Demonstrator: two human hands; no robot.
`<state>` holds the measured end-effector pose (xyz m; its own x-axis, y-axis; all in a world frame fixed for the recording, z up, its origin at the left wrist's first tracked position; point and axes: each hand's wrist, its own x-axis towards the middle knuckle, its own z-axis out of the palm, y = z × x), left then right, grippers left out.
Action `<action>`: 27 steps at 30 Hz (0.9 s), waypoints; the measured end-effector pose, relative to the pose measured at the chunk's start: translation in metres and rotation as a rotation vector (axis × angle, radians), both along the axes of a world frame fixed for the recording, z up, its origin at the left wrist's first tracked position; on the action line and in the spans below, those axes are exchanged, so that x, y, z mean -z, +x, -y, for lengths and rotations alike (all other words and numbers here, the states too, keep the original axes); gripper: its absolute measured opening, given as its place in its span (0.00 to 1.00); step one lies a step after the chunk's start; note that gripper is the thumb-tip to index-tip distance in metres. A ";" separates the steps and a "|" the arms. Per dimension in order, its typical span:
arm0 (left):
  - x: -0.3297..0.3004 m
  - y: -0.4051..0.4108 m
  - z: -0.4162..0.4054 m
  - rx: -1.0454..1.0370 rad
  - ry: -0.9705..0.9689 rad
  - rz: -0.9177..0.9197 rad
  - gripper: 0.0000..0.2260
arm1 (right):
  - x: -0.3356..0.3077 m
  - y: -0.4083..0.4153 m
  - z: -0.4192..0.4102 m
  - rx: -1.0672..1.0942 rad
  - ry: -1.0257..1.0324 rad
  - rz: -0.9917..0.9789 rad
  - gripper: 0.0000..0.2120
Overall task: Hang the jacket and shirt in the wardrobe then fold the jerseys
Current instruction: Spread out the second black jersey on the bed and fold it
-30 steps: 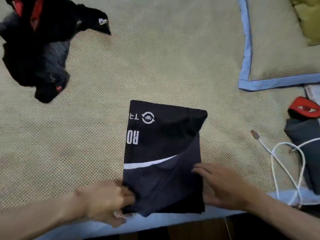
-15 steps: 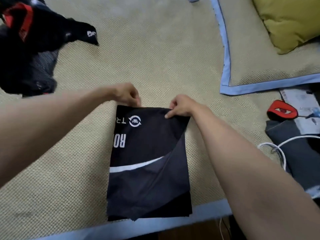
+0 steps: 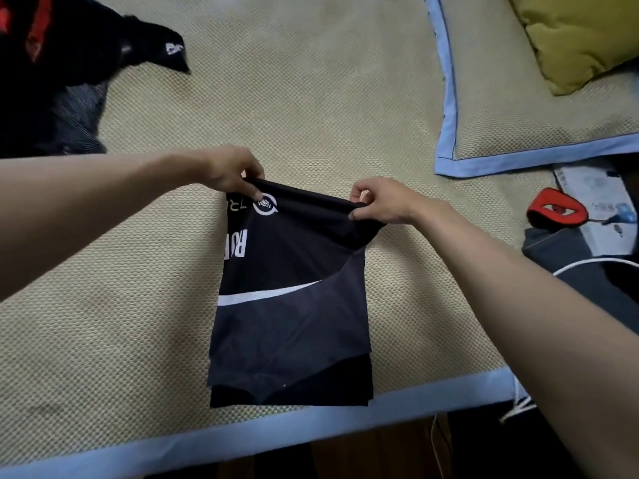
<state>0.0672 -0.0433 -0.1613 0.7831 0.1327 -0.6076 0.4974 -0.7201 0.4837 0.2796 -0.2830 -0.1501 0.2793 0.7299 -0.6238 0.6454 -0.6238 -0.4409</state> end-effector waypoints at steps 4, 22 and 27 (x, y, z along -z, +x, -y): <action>-0.004 0.005 -0.001 0.019 0.103 0.078 0.04 | -0.013 0.005 -0.006 0.046 0.131 0.139 0.09; 0.001 -0.152 0.199 0.292 0.295 0.351 0.15 | 0.008 -0.199 0.135 -0.181 0.418 0.231 0.17; 0.052 -0.122 0.218 -0.137 0.409 0.266 0.32 | 0.056 -0.205 0.100 -0.002 0.275 0.431 0.28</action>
